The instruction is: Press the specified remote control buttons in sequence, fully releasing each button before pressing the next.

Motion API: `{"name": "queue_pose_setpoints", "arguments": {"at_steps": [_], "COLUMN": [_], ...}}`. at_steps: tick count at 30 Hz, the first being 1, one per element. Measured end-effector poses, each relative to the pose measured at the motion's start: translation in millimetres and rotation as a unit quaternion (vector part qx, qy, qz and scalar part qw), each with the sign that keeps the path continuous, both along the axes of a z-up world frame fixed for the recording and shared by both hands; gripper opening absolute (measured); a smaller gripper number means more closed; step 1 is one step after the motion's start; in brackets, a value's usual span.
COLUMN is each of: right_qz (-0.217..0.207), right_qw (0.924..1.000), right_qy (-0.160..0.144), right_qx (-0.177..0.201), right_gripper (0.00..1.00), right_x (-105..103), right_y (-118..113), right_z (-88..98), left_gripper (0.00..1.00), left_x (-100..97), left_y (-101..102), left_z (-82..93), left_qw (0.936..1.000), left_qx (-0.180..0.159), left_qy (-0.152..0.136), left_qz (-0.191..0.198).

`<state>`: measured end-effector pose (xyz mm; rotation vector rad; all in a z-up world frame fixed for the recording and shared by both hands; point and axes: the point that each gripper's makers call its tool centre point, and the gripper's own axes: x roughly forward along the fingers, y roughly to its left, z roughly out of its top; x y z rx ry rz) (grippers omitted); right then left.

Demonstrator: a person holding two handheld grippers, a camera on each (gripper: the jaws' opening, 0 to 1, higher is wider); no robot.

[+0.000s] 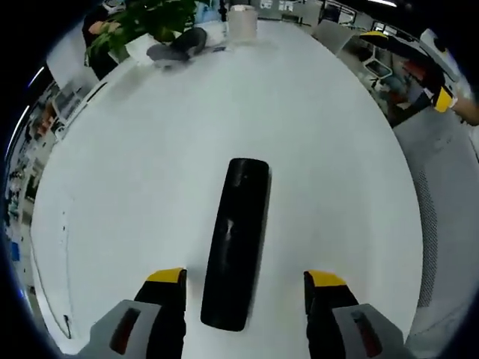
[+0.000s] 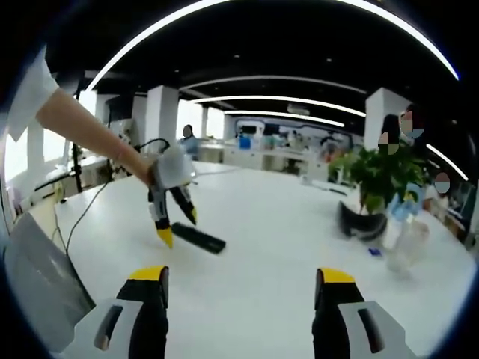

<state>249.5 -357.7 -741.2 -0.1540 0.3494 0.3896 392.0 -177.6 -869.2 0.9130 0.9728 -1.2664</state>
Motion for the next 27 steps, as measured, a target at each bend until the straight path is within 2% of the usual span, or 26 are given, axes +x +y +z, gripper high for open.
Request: {"name": "queue_pose_setpoints", "arguments": {"at_steps": [4,11,14,16,27], "right_qz": [-0.001,-0.003,-0.005,-0.009,-0.015], "right_qw": [1.0000,1.0000,1.0000,1.0000,0.9999], "right_qy": [-0.001,0.000,-0.004,-0.002,-0.003], "right_qx": [0.000,0.002,0.000,0.001,-0.002], "right_gripper": [0.78,0.77,0.76,0.76,0.76], "right_x": [0.5,0.9,1.3,1.6,2.5], "right_y": [-0.4,-1.0,-2.0,-3.6,-6.4], "right_z": [0.2,-0.4,0.8,0.1,-0.3], "left_gripper": [0.60,0.47,0.34,0.29,0.24], "left_x": [-4.0,-2.0,1.4,1.1,0.0], "left_y": [-1.1,-1.8,-0.6,0.3,0.5], "left_z": [-0.8,0.5,1.3,1.2,1.6], "left_qw": [0.9999,0.9998,0.9998,0.9998,0.9997], "left_qx": [0.001,-0.009,-0.011,-0.012,-0.022], "left_qy": [0.016,0.013,0.009,0.007,0.003], "left_qz": [-0.003,-0.011,-0.010,-0.011,-0.009]}}
